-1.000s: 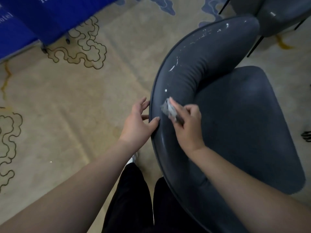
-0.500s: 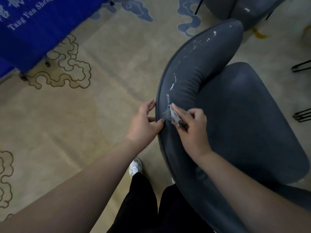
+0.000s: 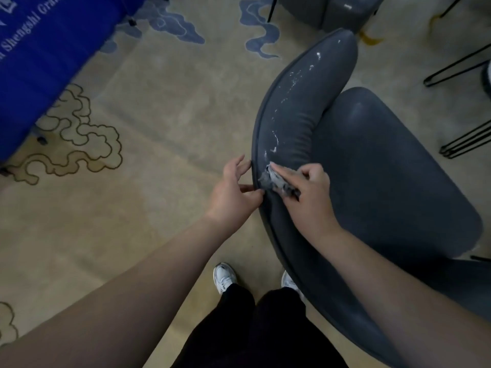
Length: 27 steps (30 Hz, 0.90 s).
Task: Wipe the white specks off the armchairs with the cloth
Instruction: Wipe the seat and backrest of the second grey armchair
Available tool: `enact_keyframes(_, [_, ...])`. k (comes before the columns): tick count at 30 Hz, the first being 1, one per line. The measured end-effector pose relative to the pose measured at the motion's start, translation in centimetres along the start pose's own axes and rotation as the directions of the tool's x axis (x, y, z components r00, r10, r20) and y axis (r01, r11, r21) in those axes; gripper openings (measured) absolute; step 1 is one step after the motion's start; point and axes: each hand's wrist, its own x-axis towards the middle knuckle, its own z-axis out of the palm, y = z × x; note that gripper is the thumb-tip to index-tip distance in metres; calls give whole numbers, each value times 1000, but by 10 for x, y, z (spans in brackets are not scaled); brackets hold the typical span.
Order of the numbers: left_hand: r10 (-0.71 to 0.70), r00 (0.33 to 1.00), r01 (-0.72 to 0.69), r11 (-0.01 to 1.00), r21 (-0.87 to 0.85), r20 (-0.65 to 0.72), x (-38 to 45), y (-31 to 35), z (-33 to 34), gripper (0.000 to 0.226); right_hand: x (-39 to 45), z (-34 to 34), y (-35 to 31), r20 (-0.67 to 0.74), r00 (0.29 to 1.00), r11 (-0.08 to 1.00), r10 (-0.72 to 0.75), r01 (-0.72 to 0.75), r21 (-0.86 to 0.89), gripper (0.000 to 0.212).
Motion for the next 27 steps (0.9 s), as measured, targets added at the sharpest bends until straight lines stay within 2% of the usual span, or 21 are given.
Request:
enact_keyframes(7, [0,1000,0,1000,-3,3,13,7,-3,78,71,15,-6,-53,993,995,103,-102,17,51])
enact_keyframes(13, [-28,1000,28,999,-19,13,25,16,-7,80,30,5,-2,-12,999,999,39,-39,30,51])
enact_keyframes(17, [-35,999,35,999,9,-1,29,17,-3,81,75,11,1,-13,1000,1000,-1,1,-8,48])
enact_keyframes(20, [-33,999,33,999,17,-20,35,19,-2,82,112,15,3,-21,998,999,53,-53,10,43])
enact_keyframes(27, [-14,999,15,999,31,-41,56,26,-5,79,75,9,6,-11,1000,1000,-24,24,11,48])
